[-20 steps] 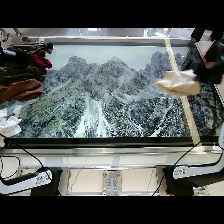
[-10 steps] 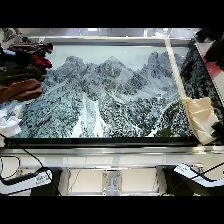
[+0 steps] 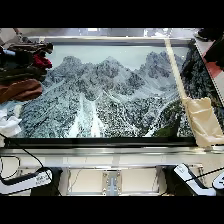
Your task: Fold the shirts.
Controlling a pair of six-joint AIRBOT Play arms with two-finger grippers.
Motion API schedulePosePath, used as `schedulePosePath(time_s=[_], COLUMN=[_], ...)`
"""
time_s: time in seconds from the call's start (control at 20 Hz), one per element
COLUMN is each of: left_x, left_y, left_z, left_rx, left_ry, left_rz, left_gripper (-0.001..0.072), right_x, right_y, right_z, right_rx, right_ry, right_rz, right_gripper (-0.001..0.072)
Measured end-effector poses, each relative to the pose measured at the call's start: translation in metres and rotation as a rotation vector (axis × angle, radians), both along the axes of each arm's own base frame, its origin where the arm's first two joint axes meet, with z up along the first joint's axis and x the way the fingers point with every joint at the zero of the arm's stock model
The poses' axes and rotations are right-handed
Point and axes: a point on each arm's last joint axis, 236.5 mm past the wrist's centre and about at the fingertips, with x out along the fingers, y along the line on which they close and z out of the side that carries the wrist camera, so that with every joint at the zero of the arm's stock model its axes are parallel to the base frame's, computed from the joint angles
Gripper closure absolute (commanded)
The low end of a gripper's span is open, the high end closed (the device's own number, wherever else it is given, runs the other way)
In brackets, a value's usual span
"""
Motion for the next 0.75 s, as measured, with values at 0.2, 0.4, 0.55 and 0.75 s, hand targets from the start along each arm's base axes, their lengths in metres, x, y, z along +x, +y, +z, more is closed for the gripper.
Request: schedulePosePath(time_s=[0.2,0.4,0.55,0.75], left_x=[0.000,0.000,0.000,0.000], left_y=[0.000,0.000,0.000,0.000], left_z=[0.000,0.000,0.000,0.000], left_rx=[-0.010,-0.012,-0.012,-0.012], left_ry=[0.002,0.002,0.002,0.002], left_rz=[0.011,0.013,0.013,0.013], left_gripper=[0.0691,0.0690,0.0691,0.0690], right_x=[0.062,0.081,0.080,0.074], right_y=[0.110,0.203,0.253,0.296], right_z=[0.020,0.005,-0.005,-0.009], right_rx=[-0.016,-0.028,-0.022,-0.017], right_ry=[-0.118,-0.098,-0.083,-0.078], right_rz=[0.389,0.675,0.817,0.934], right_gripper=[0.0271,0.0271,0.0272,0.0272])
